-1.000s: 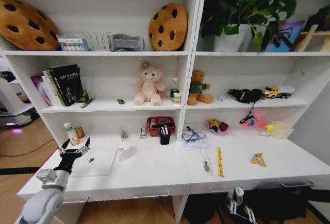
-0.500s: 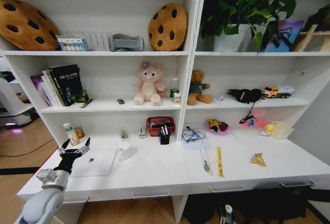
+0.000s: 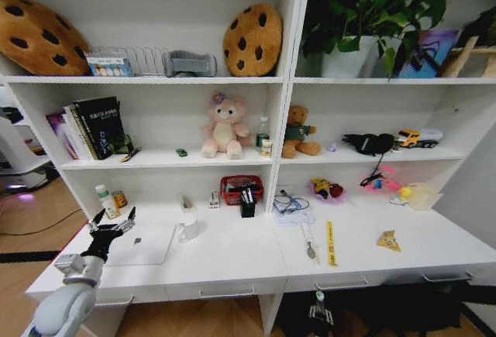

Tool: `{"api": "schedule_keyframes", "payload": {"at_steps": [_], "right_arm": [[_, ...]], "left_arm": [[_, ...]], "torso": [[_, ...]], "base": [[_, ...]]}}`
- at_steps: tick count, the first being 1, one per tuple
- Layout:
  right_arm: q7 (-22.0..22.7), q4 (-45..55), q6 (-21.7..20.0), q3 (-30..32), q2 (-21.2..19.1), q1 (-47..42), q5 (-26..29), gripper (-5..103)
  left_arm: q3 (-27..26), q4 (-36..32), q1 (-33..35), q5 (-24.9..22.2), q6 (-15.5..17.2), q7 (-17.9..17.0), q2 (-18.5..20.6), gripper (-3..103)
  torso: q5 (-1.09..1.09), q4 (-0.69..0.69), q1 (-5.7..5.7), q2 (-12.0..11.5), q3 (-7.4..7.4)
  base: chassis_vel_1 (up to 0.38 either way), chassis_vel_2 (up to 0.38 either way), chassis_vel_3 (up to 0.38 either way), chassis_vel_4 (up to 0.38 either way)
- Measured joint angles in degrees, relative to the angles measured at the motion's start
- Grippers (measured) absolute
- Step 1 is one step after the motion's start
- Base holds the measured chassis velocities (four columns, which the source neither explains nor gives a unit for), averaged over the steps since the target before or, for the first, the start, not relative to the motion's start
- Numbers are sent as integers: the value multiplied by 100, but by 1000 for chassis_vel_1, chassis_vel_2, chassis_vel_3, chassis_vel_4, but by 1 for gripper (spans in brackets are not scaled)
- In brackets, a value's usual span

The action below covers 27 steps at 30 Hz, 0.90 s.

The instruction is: Organize the objects on the table.

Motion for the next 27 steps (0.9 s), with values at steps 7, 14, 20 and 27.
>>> {"api": "schedule_keyframes", "payload": {"at_steps": [7, 14, 20, 27], "right_arm": [[-11, 221, -14, -27, -22, -170, -2, 65], [282, 809, 518, 91, -71, -750, -931, 91], [653, 1303, 881, 82, -131, -1553, -1634, 100], [1256, 1966, 1335, 24, -135, -2607, -2366, 100]], "left_arm": [[0, 0, 0, 0, 0, 0, 0, 100], [0, 0, 0, 0, 0, 0, 0, 100], [0, 0, 0, 0, 0, 0, 0, 100], [0, 0, 0, 0, 0, -1, 0, 100]], "torso": [[1, 0, 0, 0, 0], [0, 0, 0, 0, 0], [0, -1, -1, 1, -1], [1, -2, -2, 1, -1]], "base": [[0, 0, 0, 0], [0, 0, 0, 0], [0, 0, 0, 0], [0, 0, 0, 0]]}}
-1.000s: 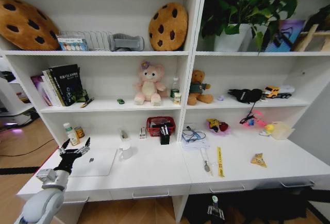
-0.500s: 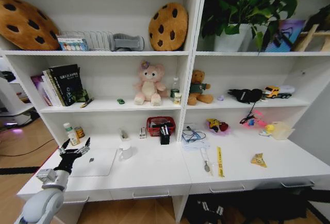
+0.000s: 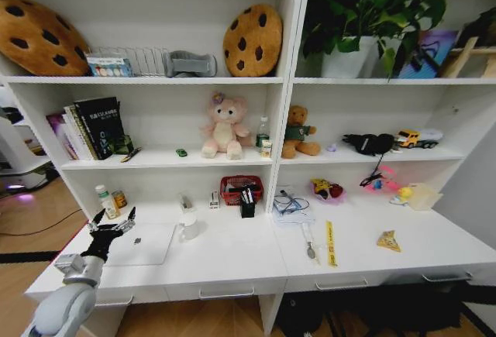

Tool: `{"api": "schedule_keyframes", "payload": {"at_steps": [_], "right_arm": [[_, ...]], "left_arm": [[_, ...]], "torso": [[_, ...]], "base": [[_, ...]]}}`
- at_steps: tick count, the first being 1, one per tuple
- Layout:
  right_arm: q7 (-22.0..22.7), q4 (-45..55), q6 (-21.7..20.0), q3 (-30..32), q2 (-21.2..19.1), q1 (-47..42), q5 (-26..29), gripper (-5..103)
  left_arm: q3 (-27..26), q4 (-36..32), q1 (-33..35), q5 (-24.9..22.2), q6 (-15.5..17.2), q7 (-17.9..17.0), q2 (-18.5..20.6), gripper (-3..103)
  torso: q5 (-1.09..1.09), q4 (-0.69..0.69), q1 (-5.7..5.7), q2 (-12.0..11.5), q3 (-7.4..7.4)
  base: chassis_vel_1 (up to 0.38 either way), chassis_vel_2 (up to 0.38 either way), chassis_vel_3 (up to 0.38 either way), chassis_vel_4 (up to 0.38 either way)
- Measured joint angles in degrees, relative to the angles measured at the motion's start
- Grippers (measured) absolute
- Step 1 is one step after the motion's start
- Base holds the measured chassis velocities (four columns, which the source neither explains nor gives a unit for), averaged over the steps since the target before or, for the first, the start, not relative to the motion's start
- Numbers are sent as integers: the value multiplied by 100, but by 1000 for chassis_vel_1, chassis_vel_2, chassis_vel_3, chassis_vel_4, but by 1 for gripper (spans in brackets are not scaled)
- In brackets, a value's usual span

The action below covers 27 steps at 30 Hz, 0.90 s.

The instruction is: Organize the objects on the table.

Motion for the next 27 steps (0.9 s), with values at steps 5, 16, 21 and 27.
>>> {"api": "schedule_keyframes", "payload": {"at_steps": [5, 16, 21, 27], "right_arm": [[365, 994, -21, 226, -83, -475, -174, 100], [-78, 3009, -484, 859, -556, -765, 726, 100], [-629, 3326, -631, 1147, -595, -627, 872, 100], [-1650, 4094, -1713, 1455, -1124, -399, 2351, 100]], "left_arm": [[0, 0, 0, 0, 0, 0, 0, 100], [0, 0, 0, 0, 0, 0, 0, 100], [0, 0, 0, 0, 0, 0, 0, 100], [0, 0, 0, 0, 0, 0, 0, 100]], "torso": [[0, 2, 0, 0, 0], [0, 3, 0, 0, 1], [1, 2, 0, 0, 1], [1, 2, 1, -1, 1]], "base": [[0, 0, 0, 0], [0, 0, 0, 0], [0, 0, 0, 0], [0, 0, 0, 0]]}}
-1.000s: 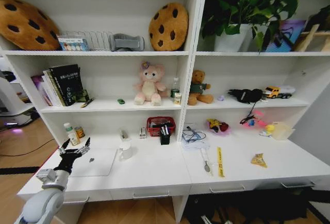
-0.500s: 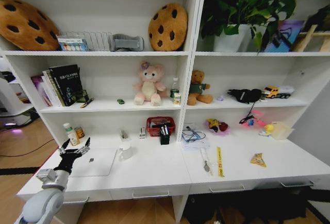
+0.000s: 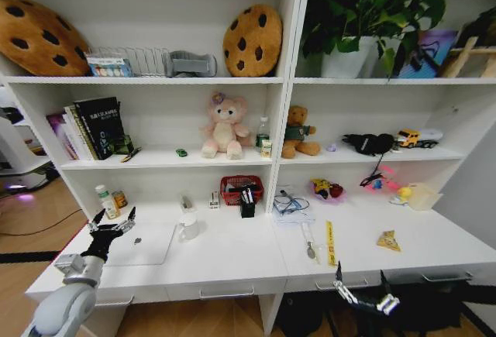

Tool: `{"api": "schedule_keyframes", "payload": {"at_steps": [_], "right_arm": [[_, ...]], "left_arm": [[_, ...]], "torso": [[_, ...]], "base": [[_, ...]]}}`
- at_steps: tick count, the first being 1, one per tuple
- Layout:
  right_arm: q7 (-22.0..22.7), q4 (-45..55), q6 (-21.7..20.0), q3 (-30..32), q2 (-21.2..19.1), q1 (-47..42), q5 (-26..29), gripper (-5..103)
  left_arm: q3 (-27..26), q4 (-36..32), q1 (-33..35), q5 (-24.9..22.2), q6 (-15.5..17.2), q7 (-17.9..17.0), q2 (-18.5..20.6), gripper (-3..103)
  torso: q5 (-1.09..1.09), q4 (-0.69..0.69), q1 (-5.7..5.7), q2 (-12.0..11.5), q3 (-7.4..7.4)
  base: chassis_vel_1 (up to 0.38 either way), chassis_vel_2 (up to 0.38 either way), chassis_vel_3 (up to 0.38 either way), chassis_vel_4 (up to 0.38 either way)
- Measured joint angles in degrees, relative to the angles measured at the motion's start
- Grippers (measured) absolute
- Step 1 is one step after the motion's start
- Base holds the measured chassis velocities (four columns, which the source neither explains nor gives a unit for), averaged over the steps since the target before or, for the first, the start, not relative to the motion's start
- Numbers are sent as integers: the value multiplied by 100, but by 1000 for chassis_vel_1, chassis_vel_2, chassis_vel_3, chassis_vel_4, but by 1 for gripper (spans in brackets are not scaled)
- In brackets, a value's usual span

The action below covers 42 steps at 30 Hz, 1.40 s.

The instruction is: Organize the objects on the table.

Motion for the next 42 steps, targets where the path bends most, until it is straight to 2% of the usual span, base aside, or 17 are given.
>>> {"api": "schedule_keyframes", "payload": {"at_steps": [1, 2, 4, 5, 7, 15, 29, 42], "right_arm": [[-160, 95, -248, 55, -110, 77, 208, 100], [-160, 95, -248, 55, -110, 77, 208, 100], [-479, 261, -743, 161, -335, 314, 650, 100], [-479, 261, -743, 161, -335, 314, 650, 100], [-704, 281, -1036, 204, -405, 642, 902, 100], [-1182, 19, -1388, 77, -541, 1348, 1270, 100], [-1268, -167, -1506, 118, -671, 1667, 1584, 100], [-1249, -336, -1438, 211, -726, 1754, 1681, 100]], "left_arm": [[0, 0, 0, 0, 0, 0, 0, 100], [0, 0, 0, 0, 0, 0, 0, 100], [0, 0, 0, 0, 0, 0, 0, 100], [0, 0, 0, 0, 0, 0, 0, 100], [0, 0, 0, 0, 0, 0, 0, 100], [0, 0, 0, 0, 0, 0, 0, 100], [0, 0, 0, 0, 0, 0, 0, 100], [0, 0, 0, 0, 0, 0, 0, 100]], "torso": [[0, 0, 0, 0, 0], [0, 0, 0, 0, 0], [-1, 0, 0, 0, 0], [-1, 0, 0, 0, 0], [0, 1, 1, 0, 0], [0, 0, 1, 0, 0], [-2, 1, 1, 0, 0], [0, 0, 0, 1, -1]], "base": [[0, 0, 0, 0], [0, 0, 0, 0], [0, 0, 0, 0], [0, 0, 0, 0], [0, 0, 0, 0], [0, 0, 0, 0], [-18, -18, 21, 16], [-196, -200, 189, 202]]}}
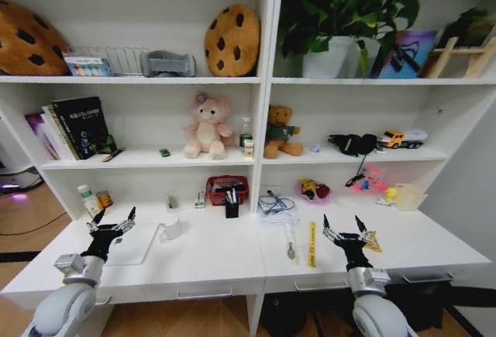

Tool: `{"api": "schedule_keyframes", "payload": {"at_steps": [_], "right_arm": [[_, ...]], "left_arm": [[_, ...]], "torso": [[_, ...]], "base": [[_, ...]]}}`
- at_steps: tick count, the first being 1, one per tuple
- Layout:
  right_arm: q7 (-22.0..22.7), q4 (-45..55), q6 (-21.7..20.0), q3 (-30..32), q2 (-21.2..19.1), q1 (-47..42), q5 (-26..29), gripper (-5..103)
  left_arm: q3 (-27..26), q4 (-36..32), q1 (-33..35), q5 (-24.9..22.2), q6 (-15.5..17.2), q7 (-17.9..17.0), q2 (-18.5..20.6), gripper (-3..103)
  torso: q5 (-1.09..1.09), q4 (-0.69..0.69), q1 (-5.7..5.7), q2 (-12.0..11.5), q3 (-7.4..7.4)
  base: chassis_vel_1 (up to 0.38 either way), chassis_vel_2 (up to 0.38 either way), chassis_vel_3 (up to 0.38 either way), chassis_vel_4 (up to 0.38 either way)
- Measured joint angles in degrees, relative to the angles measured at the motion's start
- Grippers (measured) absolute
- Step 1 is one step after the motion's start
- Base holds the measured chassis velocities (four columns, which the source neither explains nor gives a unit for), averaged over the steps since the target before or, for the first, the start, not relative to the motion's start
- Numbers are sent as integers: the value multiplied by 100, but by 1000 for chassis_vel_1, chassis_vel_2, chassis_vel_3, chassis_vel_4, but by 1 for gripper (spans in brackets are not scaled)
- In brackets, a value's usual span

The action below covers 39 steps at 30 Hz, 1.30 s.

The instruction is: Organize the objects on the table.

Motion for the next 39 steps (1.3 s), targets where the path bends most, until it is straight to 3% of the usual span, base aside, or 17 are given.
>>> {"api": "schedule_keyframes", "payload": {"at_steps": [5, 7, 10, 14, 17, 18, 21, 22, 25, 30, 39], "right_arm": [[87, 6, 7, 1, 34, -11, -75, 100], [192, -15, 81, -4, 84, 15, -209, 100], [395, -9, 109, -9, 157, 90, -299, 100], [788, 198, -377, -24, 156, 99, -282, 100], [1092, 532, -1272, -47, 82, 21, 313, 100], [1092, 532, -1272, -47, 82, 21, 313, 100], [1489, 917, -2487, -61, -73, 52, 1093, 100], [1489, 917, -2487, -61, -73, 52, 1093, 100], [1804, 1015, -3219, -112, -164, 265, 1578, 100], [1973, 804, -3576, -223, -190, 534, 1905, 100], [1924, 110, -3598, -366, -175, 858, 2034, 100]], "left_arm": [[0, 1, 0, 0, 0, -2, 0, 100], [-1, 0, 0, 0, 0, 0, 0, 100], [0, 0, 0, 0, 0, 5, -1, 100], [0, -1, 0, 0, 0, 5, -1, 100], [0, -1, 0, 0, 0, 5, -1, 100], [0, -1, 0, 0, 0, 5, -1, 100], [-1, 0, 0, 0, 0, 1, 0, 100], [-1, 0, 0, 0, 0, 1, 0, 100], [-2, 0, 0, 0, 0, 0, 0, 100], [-2, 0, 0, 0, 0, 0, 0, 100], [0, 0, 0, 0, 0, 0, 0, 100]], "torso": [[-7, 2, 0, 0, 0], [7, -1, 0, 0, 1], [-3, -1, 0, 0, 0], [4, 0, 0, 0, 0], [1, -2, 0, 0, 0], [1, -2, 0, 0, 0], [-5, 3, 1, 0, 0], [-5, 3, 1, 0, 0], [-2, 3, 0, 0, 0], [2, 0, 0, 0, 0], [0, 0, 0, 0, 0]], "base": [[-284, -297, 293, 302], [-307, -287, 307, 270], [-250, -283, 234, 278], [-68, -105, 126, 58], [-9, 1, -3, -15], [-16, 60, -35, -47], [57, 80, -46, -63], [57, 91, -54, -56], [64, 52, -40, -37], [11, 6, -7, -4], [0, 0, 0, 0]]}}
